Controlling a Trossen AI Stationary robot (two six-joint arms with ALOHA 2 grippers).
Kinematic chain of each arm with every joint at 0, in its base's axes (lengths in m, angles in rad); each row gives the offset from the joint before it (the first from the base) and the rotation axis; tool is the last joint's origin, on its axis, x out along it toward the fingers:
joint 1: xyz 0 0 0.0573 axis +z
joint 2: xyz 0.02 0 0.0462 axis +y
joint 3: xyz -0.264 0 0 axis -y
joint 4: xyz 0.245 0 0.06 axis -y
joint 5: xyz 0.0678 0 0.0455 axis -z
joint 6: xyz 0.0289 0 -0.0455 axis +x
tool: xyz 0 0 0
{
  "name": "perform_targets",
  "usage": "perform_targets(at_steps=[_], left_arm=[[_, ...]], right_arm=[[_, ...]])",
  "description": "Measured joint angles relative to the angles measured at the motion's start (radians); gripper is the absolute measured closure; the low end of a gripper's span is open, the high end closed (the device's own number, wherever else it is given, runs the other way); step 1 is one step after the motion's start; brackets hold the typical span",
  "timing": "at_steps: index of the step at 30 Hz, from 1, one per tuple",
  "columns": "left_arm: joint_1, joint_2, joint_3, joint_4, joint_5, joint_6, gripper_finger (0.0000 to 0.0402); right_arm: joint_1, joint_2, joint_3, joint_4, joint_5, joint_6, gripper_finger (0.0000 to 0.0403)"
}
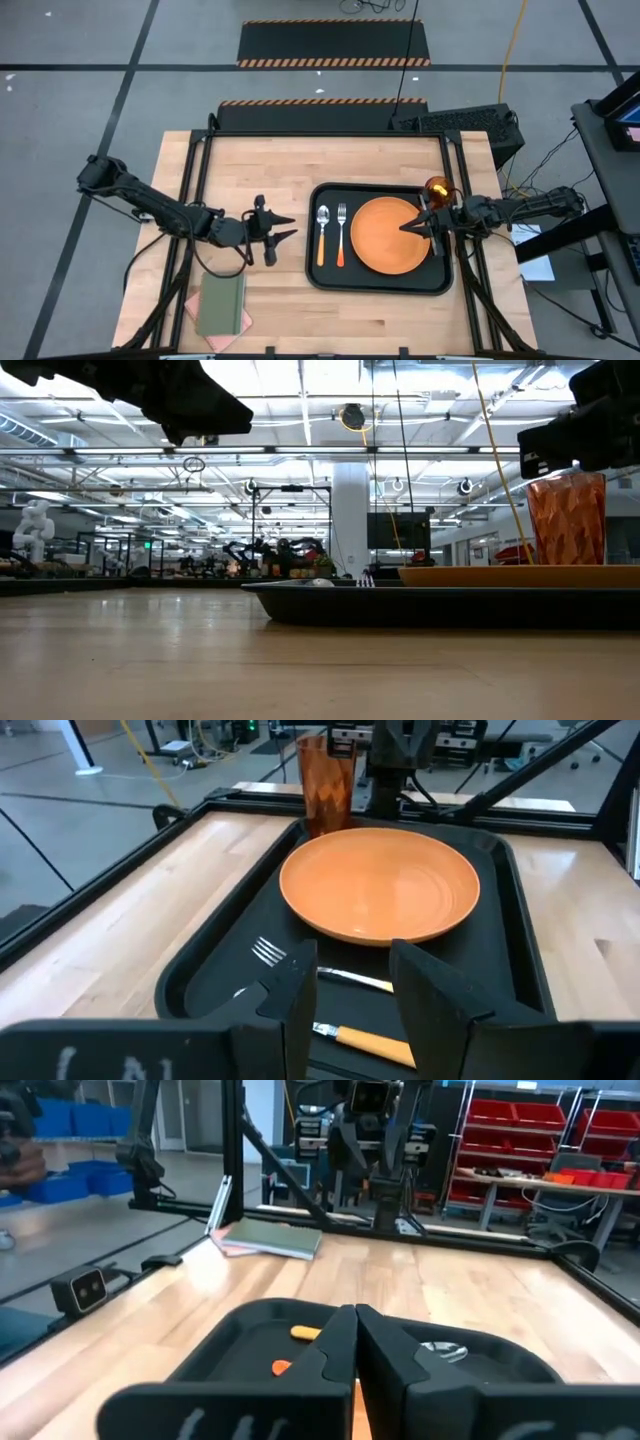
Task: Pick and place plate/cup/fork/spoon on tray
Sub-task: Return to Home Position
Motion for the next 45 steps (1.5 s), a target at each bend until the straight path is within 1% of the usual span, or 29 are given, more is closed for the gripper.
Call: perform_targets(at_steps=[6,13,20,25,31,34,37,40,42,45], left_arm=[[0.0,-0.01,0.0,-0.002,-0.001,0.007,0.0268],[-0.003,-0.016,0.0,0.0,-0.002,0.008,0.0268],[-0.003,-0.016,0.0,0.006,-0.002,0.008,0.0268],[-0.003,-0.016,0.0,0.012,-0.001,0.009,0.0268],[-0.019,-0.026,0.0,0.003,0.002,0.079,0.027],[-0.023,-0.043,-0.001,-0.021,0.002,0.084,0.0291],[-0.023,-0.086,-0.036,-0.031,0.007,0.092,0.0335],[-0.023,-0.158,-0.102,-0.026,0.01,0.08,0.0384],[-0.03,-0.218,-0.158,-0.008,0.01,0.064,0.0394],[-0.032,-0.318,-0.242,0.026,0.011,0.059,0.0389]], right_arm=[[0.0,-0.029,0.0,-0.021,0.0,-0.036,0.0403],[0.0,-0.149,0.0,-0.092,0.0,-0.051,0.0403],[0.0,-0.145,0.0,-0.102,-0.003,-0.026,0.0403],[0.0,-0.145,0.0,-0.103,0.022,-0.023,0.0403],[0.0,-0.139,0.0,-0.104,0.022,-0.05,0.0403],[0.0,-0.139,0.0,-0.095,0.022,-0.049,0.0403],[0.0,-0.139,0.0,-0.093,0.023,-0.049,0.0403],[0.0,-0.139,0.0,-0.094,0.023,-0.049,0.0403],[0.0,-0.138,0.0,-0.093,0.023,-0.049,0.0403],[0.0,-0.137,0.0,-0.093,0.023,-0.049,0.0403]])
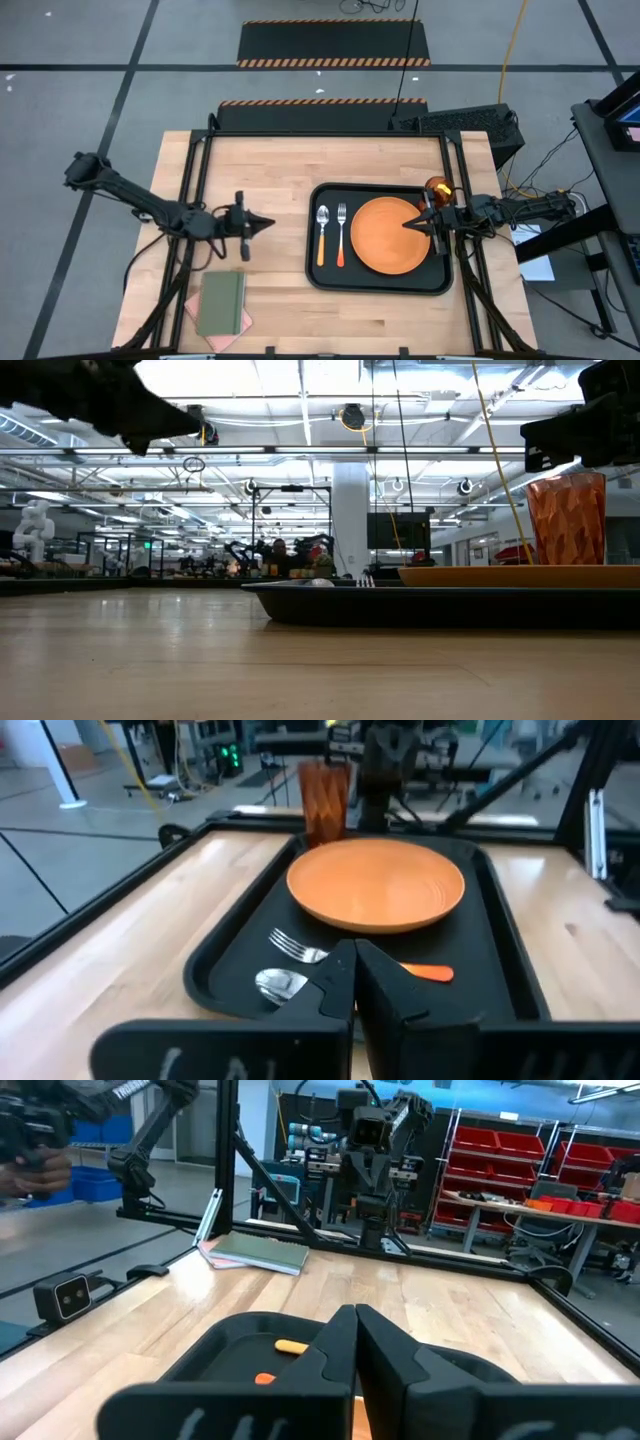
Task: Pick and place plate/cup/fork/spoon on tray
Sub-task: Return to Home Position
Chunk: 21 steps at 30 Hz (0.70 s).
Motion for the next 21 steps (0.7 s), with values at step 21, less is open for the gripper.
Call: perform_targets(at_steps=[21], left_arm=[[0.127,-0.482,-0.236,-0.065,0.157,0.159,0.0397]], right_arm=[[0.0,0.0,0.0,0.001,0.0,0.0,0.0403]])
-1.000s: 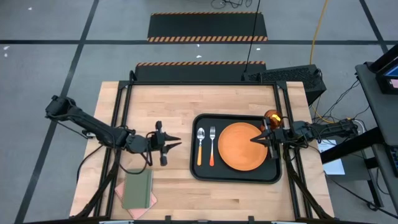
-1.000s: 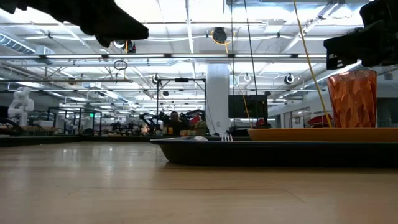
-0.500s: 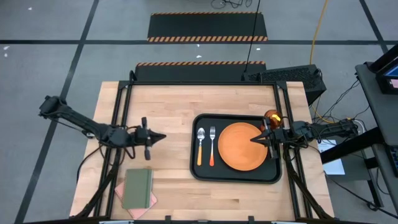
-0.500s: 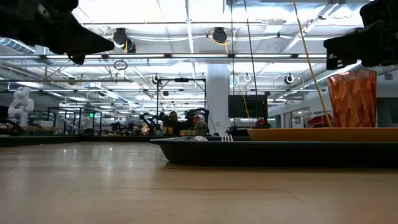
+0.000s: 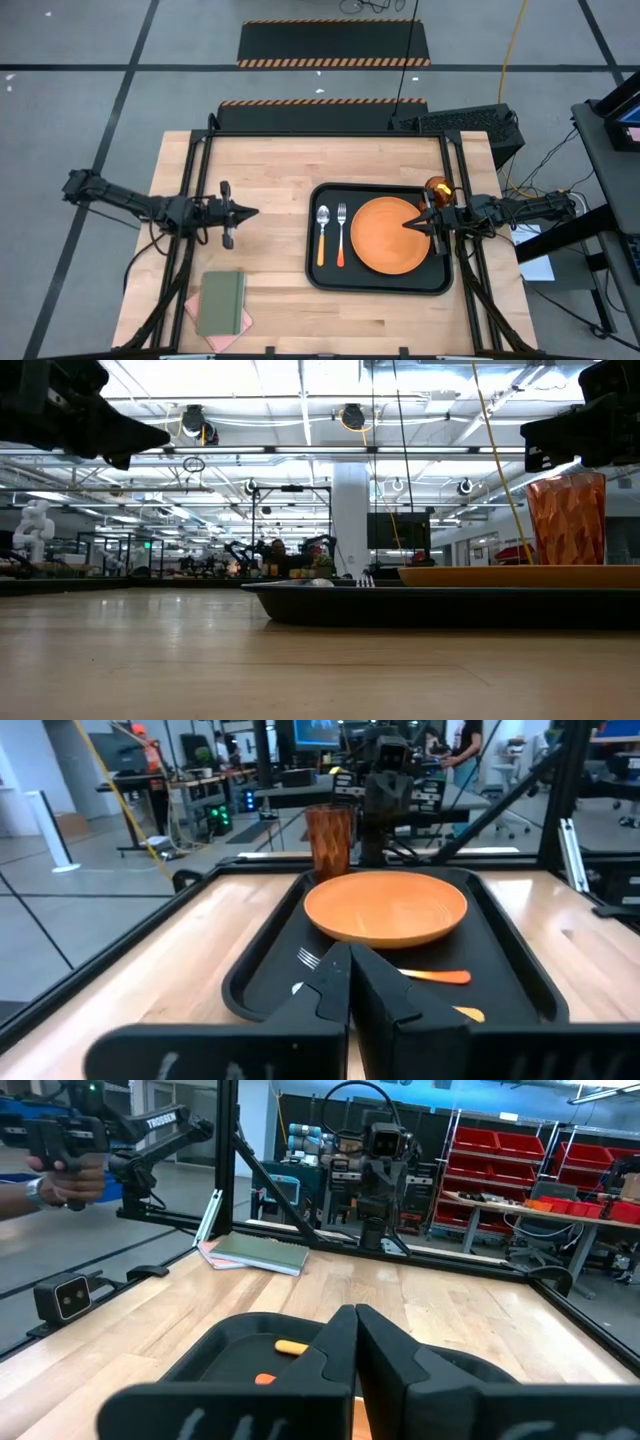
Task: Pick and place plate/cup/fork/spoon on tray
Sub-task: Return to Home Position
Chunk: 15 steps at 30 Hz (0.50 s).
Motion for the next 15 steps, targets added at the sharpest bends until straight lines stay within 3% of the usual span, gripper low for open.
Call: perform_targets(at_steps=[15], left_arm=[[0.102,-0.087,-0.075,-0.018,0.164,0.017,0.0392]], right_arm=[[0.0,0.0,0.0,0.0,0.0,0.0,0.0403]])
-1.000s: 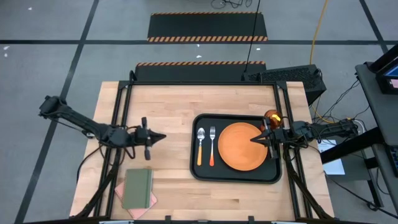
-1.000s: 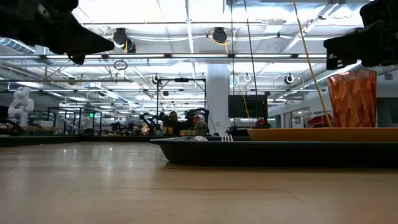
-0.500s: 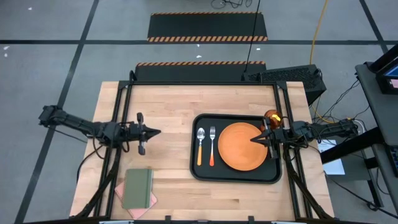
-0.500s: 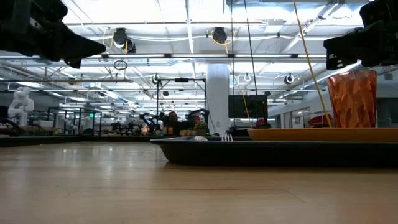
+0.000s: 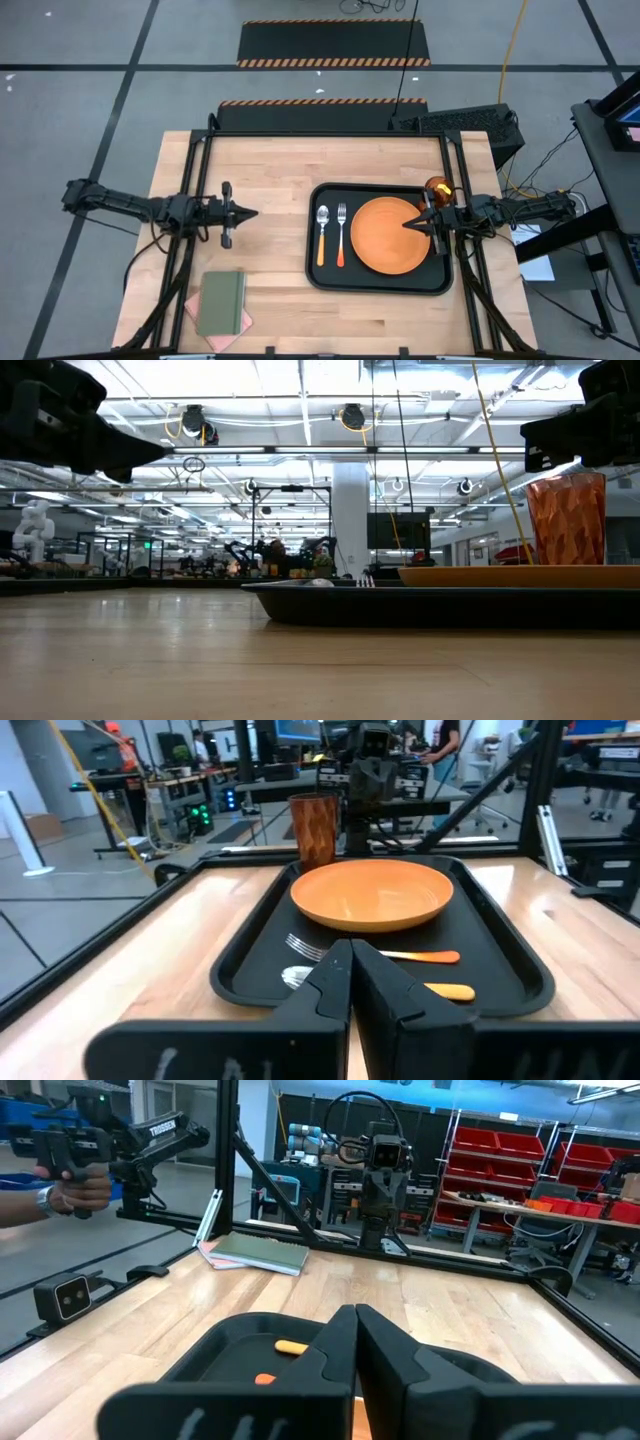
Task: Pick and place plate/cup/fork/spoon on tray
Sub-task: Return to Home Position
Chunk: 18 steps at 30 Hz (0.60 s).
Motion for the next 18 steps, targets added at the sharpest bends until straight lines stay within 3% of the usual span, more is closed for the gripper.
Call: perform_targets(at_steps=[18], left_arm=[[0.101,0.0,0.0,-0.078,0.036,-0.028,0.0393]], right_arm=[[0.0,0.0,0.0,0.0,0.0,0.0,0.0403]])
